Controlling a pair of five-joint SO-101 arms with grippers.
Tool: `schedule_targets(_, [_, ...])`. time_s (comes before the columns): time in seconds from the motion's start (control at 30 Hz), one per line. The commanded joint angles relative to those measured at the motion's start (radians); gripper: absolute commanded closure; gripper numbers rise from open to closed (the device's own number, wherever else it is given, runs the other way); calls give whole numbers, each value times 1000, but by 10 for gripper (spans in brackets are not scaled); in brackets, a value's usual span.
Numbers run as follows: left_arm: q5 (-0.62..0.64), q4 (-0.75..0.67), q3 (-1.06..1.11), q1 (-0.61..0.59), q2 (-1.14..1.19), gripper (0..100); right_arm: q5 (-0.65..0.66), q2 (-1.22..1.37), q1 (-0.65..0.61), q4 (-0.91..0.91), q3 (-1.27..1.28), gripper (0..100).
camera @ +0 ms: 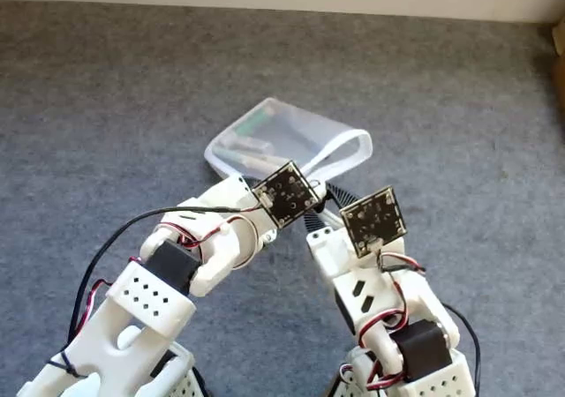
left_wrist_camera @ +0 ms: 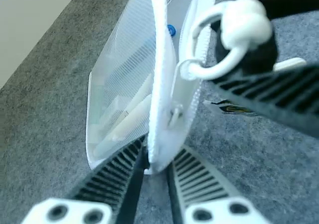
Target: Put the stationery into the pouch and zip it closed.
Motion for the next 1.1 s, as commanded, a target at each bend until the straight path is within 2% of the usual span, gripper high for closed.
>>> schedule_targets(0.0, [58,-3,-5,-2,-21,994,-6,-21,31,-96,30,992])
schedule_targets(0.27, [66,-8,15,-54,-22,995,-6,-21,111,-254,119,992])
schedule_targets(0.8, [66,-8,15,-77,-22,995,-8,-15,228,-323,124,992])
schedule_targets(1.07, [66,-5,15,-79,-22,995,-8,-13,242,-334,124,992])
